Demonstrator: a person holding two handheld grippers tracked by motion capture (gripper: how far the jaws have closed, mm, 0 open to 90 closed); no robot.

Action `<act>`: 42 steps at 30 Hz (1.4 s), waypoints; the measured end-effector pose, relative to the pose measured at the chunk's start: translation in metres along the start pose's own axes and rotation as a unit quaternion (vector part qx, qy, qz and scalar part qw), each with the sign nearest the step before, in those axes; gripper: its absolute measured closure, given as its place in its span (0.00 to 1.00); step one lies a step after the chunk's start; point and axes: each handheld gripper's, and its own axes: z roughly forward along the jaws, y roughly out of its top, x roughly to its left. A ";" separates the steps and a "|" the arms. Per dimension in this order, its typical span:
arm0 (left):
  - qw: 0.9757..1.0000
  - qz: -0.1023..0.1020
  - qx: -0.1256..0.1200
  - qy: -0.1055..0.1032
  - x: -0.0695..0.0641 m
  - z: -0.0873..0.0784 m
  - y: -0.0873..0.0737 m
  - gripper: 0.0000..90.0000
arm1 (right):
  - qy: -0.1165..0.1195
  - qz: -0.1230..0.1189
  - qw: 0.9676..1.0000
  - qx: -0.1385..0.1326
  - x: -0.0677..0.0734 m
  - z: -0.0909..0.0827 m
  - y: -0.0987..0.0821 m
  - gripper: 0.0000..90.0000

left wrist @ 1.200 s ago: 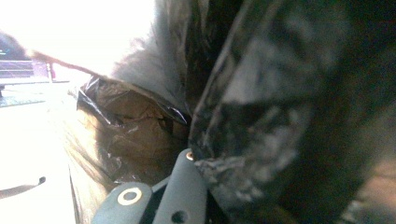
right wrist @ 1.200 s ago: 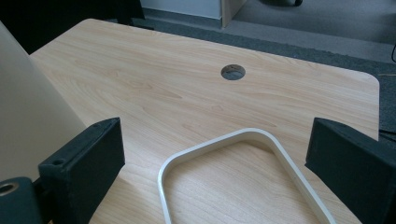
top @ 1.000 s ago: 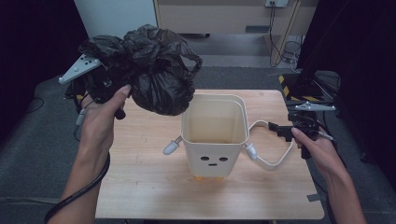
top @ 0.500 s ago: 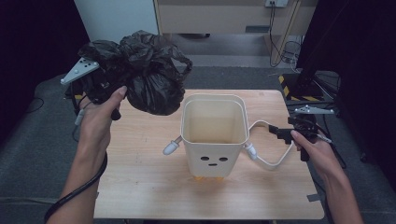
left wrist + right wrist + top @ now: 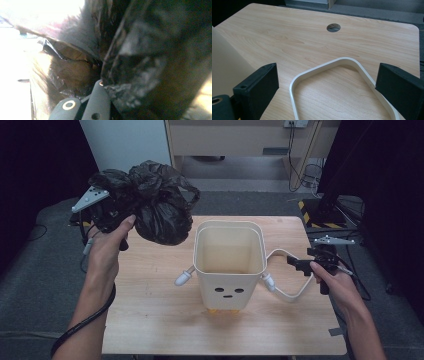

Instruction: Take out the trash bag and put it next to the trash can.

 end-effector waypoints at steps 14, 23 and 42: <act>0.999 0.002 0.028 0.015 0.009 0.012 -0.025 0.98 | 0.002 0.005 1.000 0.004 -0.002 0.006 -0.007 0.05; 0.999 -0.005 0.045 0.027 0.017 0.020 -0.047 0.98 | -0.001 0.013 1.000 0.009 -0.006 0.009 -0.014 0.05; 0.995 -0.005 0.083 0.056 0.027 0.034 -0.098 0.98 | -0.004 0.020 1.000 0.016 -0.009 0.015 -0.031 0.06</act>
